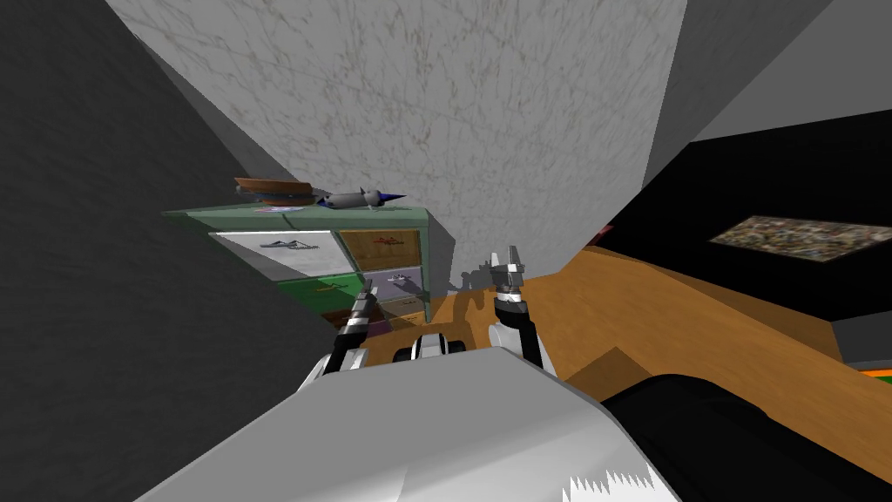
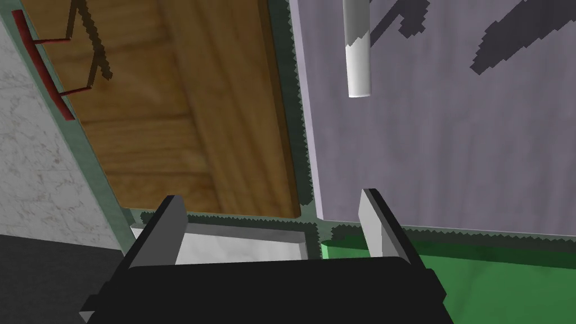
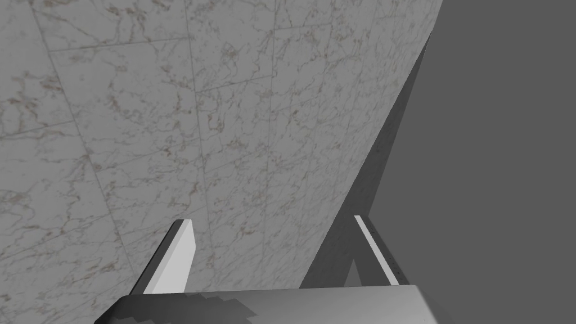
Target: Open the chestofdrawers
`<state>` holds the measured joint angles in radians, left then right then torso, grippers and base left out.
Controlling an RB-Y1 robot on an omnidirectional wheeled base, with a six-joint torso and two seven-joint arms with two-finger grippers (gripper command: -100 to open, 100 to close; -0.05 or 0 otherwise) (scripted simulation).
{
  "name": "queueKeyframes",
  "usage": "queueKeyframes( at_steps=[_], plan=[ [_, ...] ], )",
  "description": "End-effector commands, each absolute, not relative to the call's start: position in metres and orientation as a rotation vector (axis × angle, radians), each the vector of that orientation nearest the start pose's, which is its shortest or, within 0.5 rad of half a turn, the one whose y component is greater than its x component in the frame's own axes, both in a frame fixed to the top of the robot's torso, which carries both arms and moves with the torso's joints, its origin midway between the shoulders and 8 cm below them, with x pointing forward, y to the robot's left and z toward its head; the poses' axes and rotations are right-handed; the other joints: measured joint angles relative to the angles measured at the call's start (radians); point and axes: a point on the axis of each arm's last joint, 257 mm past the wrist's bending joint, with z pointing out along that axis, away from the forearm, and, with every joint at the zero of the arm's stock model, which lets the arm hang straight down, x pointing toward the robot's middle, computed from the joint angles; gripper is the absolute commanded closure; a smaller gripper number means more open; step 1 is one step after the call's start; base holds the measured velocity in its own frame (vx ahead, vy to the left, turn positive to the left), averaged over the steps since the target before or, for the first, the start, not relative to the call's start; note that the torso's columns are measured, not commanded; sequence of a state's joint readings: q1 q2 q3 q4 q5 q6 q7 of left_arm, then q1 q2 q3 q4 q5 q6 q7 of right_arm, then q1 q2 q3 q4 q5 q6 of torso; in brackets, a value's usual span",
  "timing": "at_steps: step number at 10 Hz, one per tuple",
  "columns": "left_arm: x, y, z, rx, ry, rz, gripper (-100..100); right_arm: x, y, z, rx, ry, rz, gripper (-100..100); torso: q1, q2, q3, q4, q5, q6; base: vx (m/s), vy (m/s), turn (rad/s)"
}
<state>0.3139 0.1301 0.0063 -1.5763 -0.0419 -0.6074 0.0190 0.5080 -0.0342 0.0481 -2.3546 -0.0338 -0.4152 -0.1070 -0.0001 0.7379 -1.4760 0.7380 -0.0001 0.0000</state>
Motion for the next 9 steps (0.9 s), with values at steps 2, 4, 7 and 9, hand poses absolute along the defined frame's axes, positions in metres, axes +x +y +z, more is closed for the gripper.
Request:
queueKeyframes(
  at_steps=[2, 4, 7, 9],
  plan=[
    [0.427, 0.29, -0.246, -0.948, 1.043, -1.185, -100, 0.345, -0.263, 0.038, 0.718, 0.606, 1.467, 0, 0.0, 0.0, 0.0, 0.0, 0.0, 0.0, 0.07, -0.091, 0.014],
    [0.426, 0.287, -0.26, -0.99, 1.038, -1.186, -100, 0.345, -0.263, 0.038, 0.718, 0.606, 1.468, 0, 0.0, 0.001, 0.001, 0.0, 0.0, 0.0, 0.047, -0.092, 0.014],
    [0.426, 0.275, -0.279, -1.069, 1.006, -1.204, -100, 0.345, -0.263, 0.038, 0.718, 0.606, 1.467, 0, 0.001, 0.0, 0.0, 0.0, 0.0, 0.0, 0.049, -0.065, 0.012],
    [0.432, 0.279, -0.271, -1.057, 1.012, -1.2, -100, 0.345, -0.263, 0.038, 0.718, 0.606, 1.467, 0, 0.003, 0.001, 0.001, 0.0, 0.001, 0.0, 0.028, -0.017, -0.001]
  ],
)
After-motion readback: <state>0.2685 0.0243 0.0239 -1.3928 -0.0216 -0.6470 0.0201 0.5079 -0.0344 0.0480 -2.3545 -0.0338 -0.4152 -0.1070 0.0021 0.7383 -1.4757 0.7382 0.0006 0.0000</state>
